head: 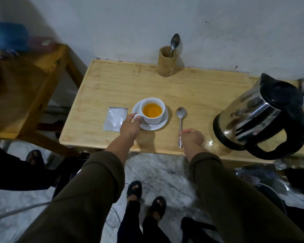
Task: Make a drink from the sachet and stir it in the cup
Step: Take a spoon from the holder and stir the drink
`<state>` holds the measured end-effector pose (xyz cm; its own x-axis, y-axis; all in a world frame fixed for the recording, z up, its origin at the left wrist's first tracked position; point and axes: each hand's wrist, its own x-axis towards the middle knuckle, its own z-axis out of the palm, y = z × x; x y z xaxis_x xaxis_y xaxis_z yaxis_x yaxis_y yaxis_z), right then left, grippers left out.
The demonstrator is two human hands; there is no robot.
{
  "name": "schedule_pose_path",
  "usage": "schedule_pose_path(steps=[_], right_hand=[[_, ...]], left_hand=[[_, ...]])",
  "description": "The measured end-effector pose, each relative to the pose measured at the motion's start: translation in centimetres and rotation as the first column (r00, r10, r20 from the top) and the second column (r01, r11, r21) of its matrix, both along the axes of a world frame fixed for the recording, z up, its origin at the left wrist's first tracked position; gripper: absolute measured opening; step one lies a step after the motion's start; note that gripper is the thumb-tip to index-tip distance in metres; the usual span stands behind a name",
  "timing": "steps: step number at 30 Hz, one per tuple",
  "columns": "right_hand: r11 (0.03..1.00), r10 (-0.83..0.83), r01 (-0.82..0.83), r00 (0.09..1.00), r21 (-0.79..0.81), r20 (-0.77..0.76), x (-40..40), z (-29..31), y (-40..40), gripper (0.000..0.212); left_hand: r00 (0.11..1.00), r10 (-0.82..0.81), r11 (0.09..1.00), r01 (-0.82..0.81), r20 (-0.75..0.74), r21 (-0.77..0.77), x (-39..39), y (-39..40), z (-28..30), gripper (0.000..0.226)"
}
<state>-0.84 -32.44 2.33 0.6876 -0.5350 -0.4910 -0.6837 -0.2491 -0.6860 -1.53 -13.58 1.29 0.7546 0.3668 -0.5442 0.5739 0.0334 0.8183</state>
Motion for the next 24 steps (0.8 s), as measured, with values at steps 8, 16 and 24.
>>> schedule_pose_path(steps=[8,16,24], right_hand=[[0.983,0.129,-0.134,0.99,-0.123,-0.053,0.9,-0.2,0.3,0.009],[0.962,0.176,-0.186,0.982,-0.202,-0.067,1.5,-0.5,0.2,0.013],[0.964,0.186,-0.173,0.981,-0.201,0.047,0.6,0.8,0.7,0.018]], left_hand=[[1.0,0.022,0.999,-0.022,0.014,0.038,-0.2,-0.3,0.0,0.04],[0.999,0.001,0.998,-0.003,0.035,0.057,-0.4,-0.4,0.2,0.043],[0.999,-0.037,0.964,0.033,0.008,0.262,-0.9,-0.2,1.2,0.047]])
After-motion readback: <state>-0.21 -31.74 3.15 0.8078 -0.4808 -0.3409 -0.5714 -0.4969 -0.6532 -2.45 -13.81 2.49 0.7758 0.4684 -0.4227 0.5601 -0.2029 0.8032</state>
